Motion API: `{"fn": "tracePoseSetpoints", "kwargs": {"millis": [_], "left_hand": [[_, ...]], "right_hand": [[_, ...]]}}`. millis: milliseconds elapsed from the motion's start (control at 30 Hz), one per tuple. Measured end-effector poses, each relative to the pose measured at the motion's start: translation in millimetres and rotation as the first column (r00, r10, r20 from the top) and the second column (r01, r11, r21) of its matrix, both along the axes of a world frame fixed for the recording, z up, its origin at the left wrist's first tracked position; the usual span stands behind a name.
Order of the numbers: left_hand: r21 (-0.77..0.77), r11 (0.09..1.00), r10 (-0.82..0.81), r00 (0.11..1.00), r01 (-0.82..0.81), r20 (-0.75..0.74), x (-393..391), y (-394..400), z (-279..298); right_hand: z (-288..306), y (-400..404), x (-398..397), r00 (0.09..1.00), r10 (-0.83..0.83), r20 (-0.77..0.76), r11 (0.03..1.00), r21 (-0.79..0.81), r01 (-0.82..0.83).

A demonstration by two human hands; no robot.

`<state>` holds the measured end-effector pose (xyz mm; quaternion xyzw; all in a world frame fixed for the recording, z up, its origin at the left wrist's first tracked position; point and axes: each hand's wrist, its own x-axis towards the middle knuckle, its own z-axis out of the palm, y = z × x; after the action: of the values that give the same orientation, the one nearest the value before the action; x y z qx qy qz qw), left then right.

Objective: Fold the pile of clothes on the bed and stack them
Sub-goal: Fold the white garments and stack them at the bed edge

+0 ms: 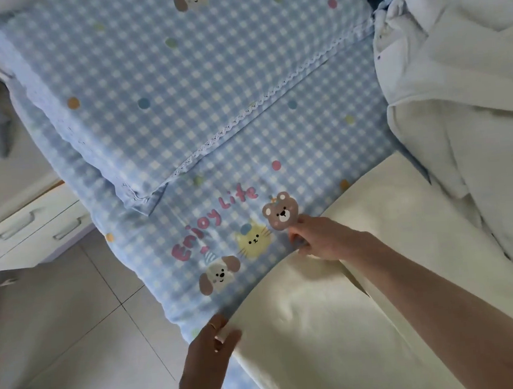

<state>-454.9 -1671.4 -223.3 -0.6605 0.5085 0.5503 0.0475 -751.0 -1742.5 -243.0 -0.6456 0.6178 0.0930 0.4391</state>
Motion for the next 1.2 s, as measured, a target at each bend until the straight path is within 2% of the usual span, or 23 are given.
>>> {"fn": "tracePoseSetpoints", "kwargs": {"millis": [133,200,300,367,433,567,633,700,767,867,933,967,1000,1067,1100,1133,1200], "left_hand": [[0.029,0.999,0.033,0.999,-0.033,0.017,7.9,-7.1,5.0],[-0.026,0.999,0.039,0.999,-0.038,0.038,7.8,-15.4,5.4],[-0.17,0.985,0.033,0.991,-0.011,0.126,4.6,-32.0,1.0],[-0.167,0.983,-0.046,0.984,0.076,0.173,1.6,-39.3,-4.2],[-0.152,0.983,-0.075,0.977,0.107,0.202,-1.3,-42.6,-9.6],[-0.173,0.978,-0.065,0.964,0.113,0.259,-7.7,-45.7,-16.4],[-0.17,0.98,-0.055,0.958,0.106,0.28,-12.9,-48.6,-15.0],[-0.229,0.948,-0.122,0.919,0.219,0.374,-22.1,-52.7,-12.2],[-0.376,0.837,-0.202,0.863,0.398,0.464,-42.8,-58.4,-10.1],[-0.589,0.65,-0.317,0.876,0.48,0.364,-108.1,-72.8,-10.2],[-0.594,0.627,-0.424,0.861,0.504,0.282,-162.5,-88.9,-17.9],[-0.576,0.599,-0.492,0.824,0.556,0.282,-187.6,-96.7,-24.6],[-0.546,0.527,-0.573,0.747,0.651,0.338,-208.6,-103.2,-34.3],[-0.458,0.281,-0.697,0.507,0.843,0.507,-234.4,-114.8,-50.0],[-0.429,0.18,-0.734,0.411,0.885,0.541,-241.2,-119.2,-51.8],[-0.44,0.092,-0.751,0.352,0.893,0.559,-243.9,-122.7,-49.3],[-0.528,-0.053,-0.74,0.322,0.848,0.591,-238.9,-127.4,-36.3]], "right_hand": [[-2.1,-0.3,-3.5,0.99,0.114,-0.08,0.992,0.069,-0.108],[-3.0,-3.1,-2.3,0.988,0.091,-0.127,0.996,-0.007,-0.092],[-5.4,-3.3,2.7,0.978,0.024,-0.205,0.976,-0.206,-0.067],[-6.0,7.3,4.2,0.979,-0.099,-0.178,0.941,-0.338,0.033],[-6.8,27.7,5.1,0.957,-0.28,-0.071,0.894,-0.383,0.234],[-13.1,56.0,11.6,0.843,-0.524,0.119,0.809,-0.238,0.537],[-15.7,50.8,11.4,0.814,-0.552,0.182,0.769,-0.267,0.581],[-15.7,47.4,7.4,0.842,-0.526,0.123,0.758,-0.382,0.529],[-14.5,58.1,1.7,0.814,-0.58,0.023,0.694,-0.509,0.509],[-12.4,104.6,-3.9,0.661,-0.75,-0.013,0.551,-0.564,0.615],[-16.0,142.0,-3.1,0.617,-0.783,-0.077,0.549,-0.551,0.628],[-18.7,158.2,-2.6,0.613,-0.781,-0.119,0.571,-0.532,0.625],[-21.0,171.4,-2.2,0.613,-0.773,-0.164,0.599,-0.507,0.62],[-26.2,185.7,-3.3,0.61,-0.758,-0.232,0.633,-0.491,0.599],[-28.2,190.4,-5.6,0.6,-0.759,-0.251,0.633,-0.5,0.592],[-28.4,193.0,-7.7,0.586,-0.771,-0.25,0.62,-0.506,0.599],[-28.7,197.2,-8.6,0.557,-0.808,-0.192,0.555,-0.565,0.61]]}}
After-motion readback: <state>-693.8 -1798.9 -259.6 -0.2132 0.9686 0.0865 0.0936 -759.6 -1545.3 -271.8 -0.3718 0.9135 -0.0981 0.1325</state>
